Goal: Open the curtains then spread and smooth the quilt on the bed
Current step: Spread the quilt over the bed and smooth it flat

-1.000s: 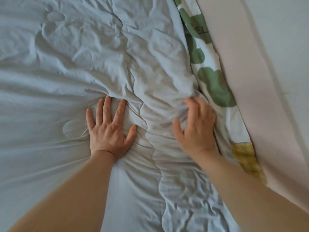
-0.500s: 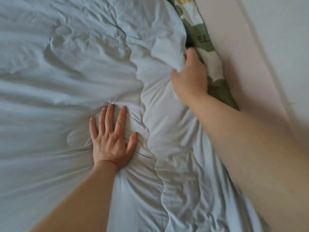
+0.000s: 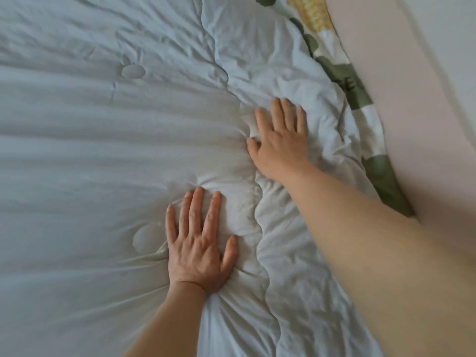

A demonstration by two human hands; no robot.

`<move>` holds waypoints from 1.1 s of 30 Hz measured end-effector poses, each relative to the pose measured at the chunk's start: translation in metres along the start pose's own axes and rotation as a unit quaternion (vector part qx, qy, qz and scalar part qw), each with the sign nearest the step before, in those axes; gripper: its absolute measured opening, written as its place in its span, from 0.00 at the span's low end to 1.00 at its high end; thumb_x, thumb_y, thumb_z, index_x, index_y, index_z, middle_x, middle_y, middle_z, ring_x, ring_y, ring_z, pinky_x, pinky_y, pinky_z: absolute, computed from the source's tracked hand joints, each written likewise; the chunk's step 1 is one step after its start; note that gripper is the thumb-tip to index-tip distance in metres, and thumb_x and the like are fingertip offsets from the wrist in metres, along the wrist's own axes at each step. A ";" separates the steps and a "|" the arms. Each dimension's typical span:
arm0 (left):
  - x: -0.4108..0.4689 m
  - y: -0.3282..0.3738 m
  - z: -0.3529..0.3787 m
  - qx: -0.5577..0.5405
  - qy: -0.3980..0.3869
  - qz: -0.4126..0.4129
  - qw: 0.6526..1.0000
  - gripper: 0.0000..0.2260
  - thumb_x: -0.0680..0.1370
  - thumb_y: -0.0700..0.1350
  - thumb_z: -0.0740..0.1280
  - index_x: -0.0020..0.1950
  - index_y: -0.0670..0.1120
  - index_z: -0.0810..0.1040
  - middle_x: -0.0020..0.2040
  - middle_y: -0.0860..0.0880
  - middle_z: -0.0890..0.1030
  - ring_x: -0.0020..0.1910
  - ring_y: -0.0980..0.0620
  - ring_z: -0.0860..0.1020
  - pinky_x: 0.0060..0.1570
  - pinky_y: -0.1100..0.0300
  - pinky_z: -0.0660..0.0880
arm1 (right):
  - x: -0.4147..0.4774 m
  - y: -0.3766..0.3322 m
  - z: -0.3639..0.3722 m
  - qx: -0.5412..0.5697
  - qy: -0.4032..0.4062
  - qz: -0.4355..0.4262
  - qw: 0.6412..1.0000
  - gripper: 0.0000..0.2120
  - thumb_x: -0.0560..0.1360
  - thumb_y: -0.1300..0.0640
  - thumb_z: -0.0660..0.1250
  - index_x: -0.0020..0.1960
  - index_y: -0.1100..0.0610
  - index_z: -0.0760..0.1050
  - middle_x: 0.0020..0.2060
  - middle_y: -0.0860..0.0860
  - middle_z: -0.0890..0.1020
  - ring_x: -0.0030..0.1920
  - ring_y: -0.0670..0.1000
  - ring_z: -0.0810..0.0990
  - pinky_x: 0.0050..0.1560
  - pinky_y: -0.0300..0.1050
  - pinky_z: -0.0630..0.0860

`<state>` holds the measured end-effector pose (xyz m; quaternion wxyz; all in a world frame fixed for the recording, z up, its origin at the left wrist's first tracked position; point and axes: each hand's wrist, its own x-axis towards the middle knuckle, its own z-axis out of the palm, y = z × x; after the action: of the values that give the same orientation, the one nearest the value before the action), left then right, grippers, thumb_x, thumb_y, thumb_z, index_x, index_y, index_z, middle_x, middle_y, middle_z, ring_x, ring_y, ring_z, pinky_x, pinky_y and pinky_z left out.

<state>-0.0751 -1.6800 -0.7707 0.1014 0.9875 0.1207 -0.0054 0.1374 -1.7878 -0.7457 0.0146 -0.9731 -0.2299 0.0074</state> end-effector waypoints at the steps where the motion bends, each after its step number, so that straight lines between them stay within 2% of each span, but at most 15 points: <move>1: 0.001 -0.001 0.000 -0.001 -0.002 0.001 1.000 0.36 0.71 0.61 0.57 0.77 0.49 0.58 0.77 0.42 0.59 0.76 0.43 0.56 0.72 0.38 0.51 | 0.000 0.005 0.009 0.000 -0.029 0.031 0.999 0.32 0.77 0.39 0.47 0.78 0.50 0.48 0.78 0.56 0.46 0.77 0.56 0.42 0.74 0.60 0.36; 3: 0.001 -0.002 -0.001 -0.002 -0.007 0.007 1.000 0.36 0.71 0.61 0.58 0.77 0.49 0.59 0.76 0.42 0.59 0.76 0.43 0.57 0.72 0.38 0.51 | -0.004 0.013 0.022 -0.007 -0.041 0.057 0.997 0.33 0.77 0.35 0.43 0.78 0.47 0.43 0.78 0.54 0.43 0.77 0.55 0.39 0.73 0.63 0.35; 7: 0.014 -0.004 -0.006 -0.019 0.008 0.012 1.000 0.35 0.72 0.61 0.56 0.77 0.49 0.59 0.76 0.42 0.60 0.76 0.44 0.56 0.72 0.39 0.51 | -0.004 0.011 0.031 -0.007 -0.008 0.053 0.999 0.34 0.76 0.34 0.43 0.78 0.46 0.44 0.78 0.54 0.44 0.78 0.54 0.40 0.74 0.64 0.38; 11: 0.089 -0.022 -0.015 0.006 0.048 -0.030 0.998 0.34 0.73 0.61 0.53 0.78 0.51 0.56 0.77 0.43 0.57 0.76 0.44 0.54 0.74 0.42 0.47 | -0.002 0.014 0.034 0.016 0.026 0.049 0.998 0.34 0.75 0.35 0.47 0.78 0.46 0.49 0.78 0.54 0.49 0.78 0.55 0.45 0.73 0.61 0.36; 14: 0.152 -0.034 -0.018 0.023 0.031 -0.091 0.995 0.33 0.74 0.63 0.48 0.78 0.56 0.51 0.79 0.46 0.52 0.77 0.47 0.49 0.74 0.41 0.43 | -0.001 0.013 0.035 0.031 0.043 0.047 0.997 0.33 0.75 0.36 0.49 0.77 0.47 0.53 0.78 0.55 0.52 0.78 0.55 0.48 0.74 0.61 0.38; 16: 0.172 -0.037 -0.013 0.040 0.024 -0.088 0.995 0.32 0.74 0.63 0.47 0.78 0.58 0.50 0.79 0.46 0.51 0.77 0.46 0.48 0.73 0.40 0.43 | 0.001 0.013 0.035 0.042 0.051 0.049 0.997 0.33 0.75 0.37 0.51 0.77 0.47 0.56 0.77 0.55 0.54 0.77 0.56 0.50 0.74 0.62 0.40; 21: 0.175 -0.039 -0.005 0.048 0.027 -0.078 0.995 0.32 0.74 0.62 0.50 0.77 0.56 0.54 0.78 0.44 0.54 0.77 0.43 0.52 0.73 0.38 0.45 | 0.004 0.008 0.027 0.049 0.039 0.055 0.997 0.33 0.73 0.38 0.54 0.75 0.48 0.59 0.77 0.55 0.57 0.77 0.56 0.52 0.73 0.66 0.46; 24: 0.177 -0.040 -0.008 0.041 0.025 -0.078 0.996 0.32 0.73 0.61 0.52 0.77 0.55 0.56 0.77 0.43 0.56 0.76 0.42 0.55 0.72 0.38 0.47 | 0.022 0.004 0.016 0.100 0.069 0.056 0.991 0.27 0.68 0.44 0.60 0.65 0.53 0.70 0.72 0.56 0.64 0.74 0.56 0.59 0.72 0.66 0.48; 26: 0.177 -0.040 -0.008 0.043 0.021 -0.076 0.996 0.32 0.73 0.61 0.53 0.77 0.55 0.57 0.77 0.43 0.56 0.76 0.42 0.56 0.72 0.38 0.47 | 0.048 0.002 0.010 0.127 0.115 0.043 0.984 0.22 0.65 0.50 0.63 0.57 0.56 0.73 0.69 0.56 0.68 0.71 0.57 0.63 0.73 0.64 0.50; 27: 0.177 -0.040 -0.009 0.046 0.019 -0.075 0.996 0.32 0.73 0.61 0.54 0.77 0.55 0.58 0.77 0.43 0.57 0.76 0.42 0.56 0.72 0.38 0.48 | 0.065 0.001 0.007 0.126 0.132 0.038 0.983 0.21 0.66 0.51 0.63 0.57 0.57 0.73 0.69 0.57 0.68 0.72 0.57 0.63 0.73 0.63 0.50; 31: 0.178 -0.041 -0.011 0.038 0.018 -0.076 0.996 0.32 0.72 0.60 0.55 0.77 0.55 0.59 0.77 0.43 0.58 0.75 0.41 0.57 0.72 0.38 0.48 | 0.106 -0.001 0.003 0.065 0.092 0.036 0.993 0.33 0.69 0.49 0.58 0.72 0.60 0.64 0.75 0.60 0.61 0.76 0.58 0.55 0.75 0.59 0.45; 33: 0.178 -0.041 -0.012 0.035 0.017 -0.078 0.996 0.33 0.72 0.60 0.56 0.77 0.55 0.59 0.77 0.43 0.58 0.75 0.42 0.57 0.72 0.38 0.48 | 0.108 -0.002 0.009 0.045 0.069 0.031 0.996 0.34 0.71 0.48 0.56 0.75 0.59 0.60 0.76 0.59 0.59 0.77 0.57 0.53 0.76 0.58 0.44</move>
<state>0.0880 -1.5962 -0.7730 0.0641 0.9780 0.1983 -0.0012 0.2328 -1.7379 -0.7552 0.0737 -0.9763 -0.1976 -0.0489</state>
